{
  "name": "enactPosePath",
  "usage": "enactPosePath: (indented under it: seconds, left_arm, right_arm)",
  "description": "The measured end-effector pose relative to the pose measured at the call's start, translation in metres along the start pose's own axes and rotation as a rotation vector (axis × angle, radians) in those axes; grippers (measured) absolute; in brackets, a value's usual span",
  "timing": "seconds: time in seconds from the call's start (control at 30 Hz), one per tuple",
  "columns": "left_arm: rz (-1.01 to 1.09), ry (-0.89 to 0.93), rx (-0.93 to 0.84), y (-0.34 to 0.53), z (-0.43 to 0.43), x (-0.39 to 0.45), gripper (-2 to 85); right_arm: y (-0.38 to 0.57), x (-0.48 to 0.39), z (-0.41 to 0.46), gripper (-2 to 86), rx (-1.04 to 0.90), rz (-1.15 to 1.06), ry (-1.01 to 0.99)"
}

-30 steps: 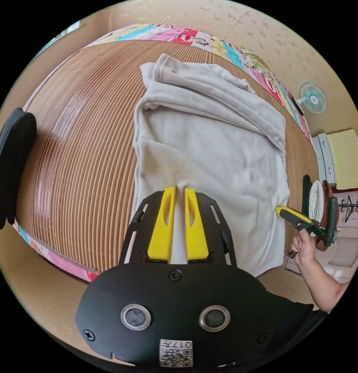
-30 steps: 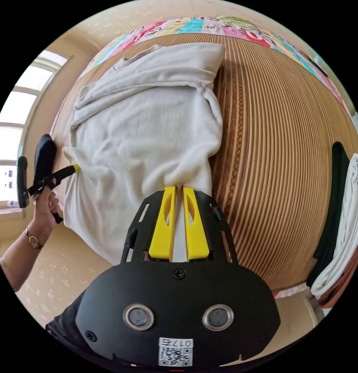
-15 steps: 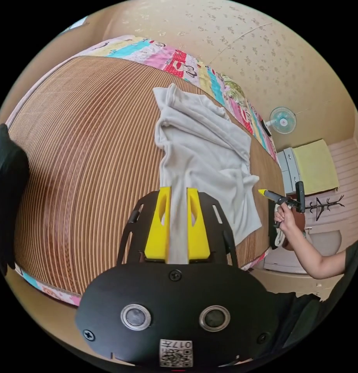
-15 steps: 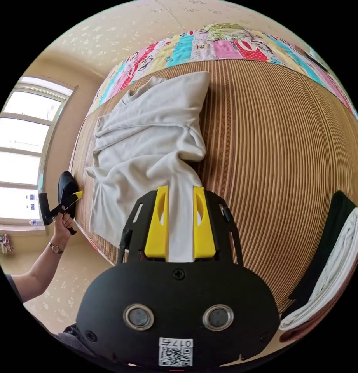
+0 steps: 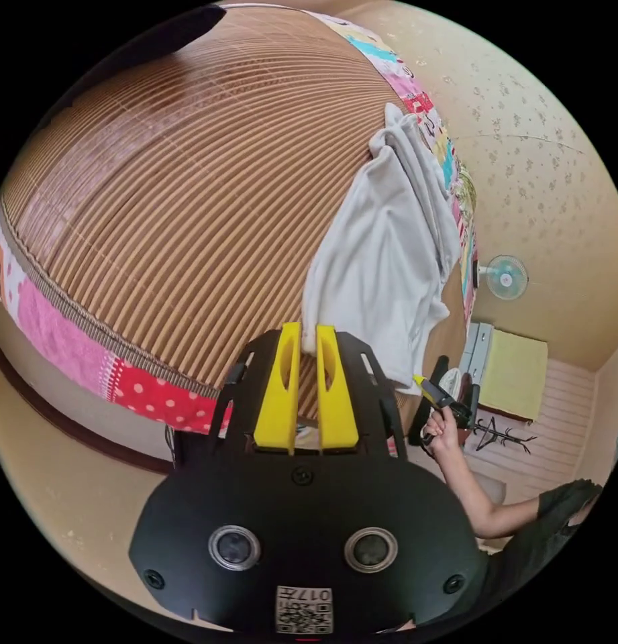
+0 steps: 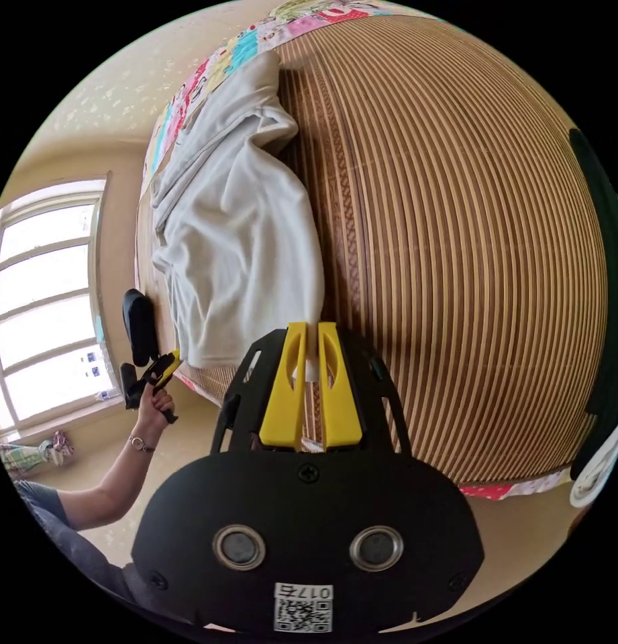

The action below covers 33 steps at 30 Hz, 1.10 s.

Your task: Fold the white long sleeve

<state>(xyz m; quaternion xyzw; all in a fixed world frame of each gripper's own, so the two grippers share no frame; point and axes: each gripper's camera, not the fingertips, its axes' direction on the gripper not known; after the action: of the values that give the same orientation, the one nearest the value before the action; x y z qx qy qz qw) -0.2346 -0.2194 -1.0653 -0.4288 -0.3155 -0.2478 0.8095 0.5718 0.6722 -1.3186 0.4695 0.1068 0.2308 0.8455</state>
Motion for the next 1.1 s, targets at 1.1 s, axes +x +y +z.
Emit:
enactPosePath:
  seconds: [1.1]
  left_arm:
    - [0.111, 0.631, 0.490, -0.133, -0.056, 0.093, 12.3]
  right_arm:
    - [-0.122, 0.039, -0.124, 11.1, 0.609, 0.233, -0.792]
